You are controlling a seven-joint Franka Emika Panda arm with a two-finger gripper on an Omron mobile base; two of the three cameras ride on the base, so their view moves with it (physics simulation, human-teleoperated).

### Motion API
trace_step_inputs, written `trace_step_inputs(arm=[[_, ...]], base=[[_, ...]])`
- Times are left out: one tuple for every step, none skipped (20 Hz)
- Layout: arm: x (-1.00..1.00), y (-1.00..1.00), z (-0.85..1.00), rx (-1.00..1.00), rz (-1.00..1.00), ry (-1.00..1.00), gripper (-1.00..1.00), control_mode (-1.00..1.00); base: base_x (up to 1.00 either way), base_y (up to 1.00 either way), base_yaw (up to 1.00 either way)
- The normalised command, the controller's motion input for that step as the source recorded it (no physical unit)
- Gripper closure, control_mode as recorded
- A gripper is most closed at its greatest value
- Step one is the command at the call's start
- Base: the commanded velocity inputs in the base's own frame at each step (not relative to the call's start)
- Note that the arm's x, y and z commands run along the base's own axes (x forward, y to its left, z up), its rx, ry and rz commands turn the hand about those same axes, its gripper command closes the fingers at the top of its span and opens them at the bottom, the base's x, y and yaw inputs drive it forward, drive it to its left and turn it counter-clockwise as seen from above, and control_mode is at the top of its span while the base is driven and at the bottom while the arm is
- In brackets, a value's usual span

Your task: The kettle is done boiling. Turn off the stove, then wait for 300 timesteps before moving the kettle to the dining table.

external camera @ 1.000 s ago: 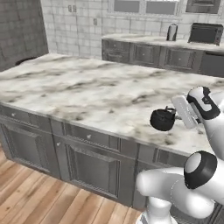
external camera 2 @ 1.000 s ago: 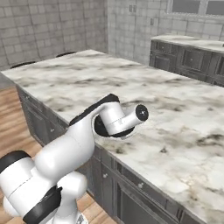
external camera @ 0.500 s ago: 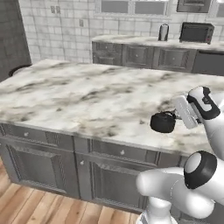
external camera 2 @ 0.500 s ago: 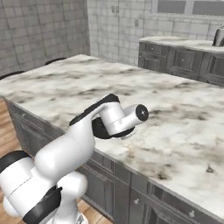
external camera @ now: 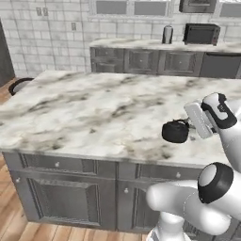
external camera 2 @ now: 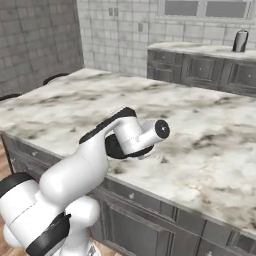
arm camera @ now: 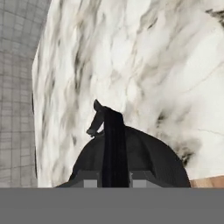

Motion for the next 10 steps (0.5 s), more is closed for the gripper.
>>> trace_step_inputs(arm=[[0.0,0.0,0.0,0.0,0.0,0.0,1.0,1.0],[0.0,0.0,0.0,0.0,0.0,0.0,1.0,1.0],[0.0,0.0,0.0,0.0,0.0,0.0,1.0,1.0],[0.0,0.0,0.0,0.0,0.0,0.0,1.0,1.0],[0.0,0.0,0.0,0.0,0.0,0.0,1.0,1.0],[0.0,0.0,0.0,0.0,0.0,0.0,1.0,1.0],[0.0,0.0,0.0,0.0,0.0,0.0,1.0,1.0],[0.0,0.0,0.0,0.0,0.0,0.0,1.0,1.0],[0.0,0.0,0.0,0.0,0.0,0.0,1.0,1.0],[0.0,0.0,0.0,0.0,0.0,0.0,1.0,1.0]], base=[[0.72,1.0,-0.31],[0.71,1.0,-0.31],[0.71,1.0,-0.31],[0.71,1.0,-0.3],[0.7,1.0,-0.3],[0.65,1.0,-0.3],[0.66,1.0,-0.3],[0.64,1.0,-0.3],[0.61,1.0,-0.3],[0.6,1.0,-0.3]])
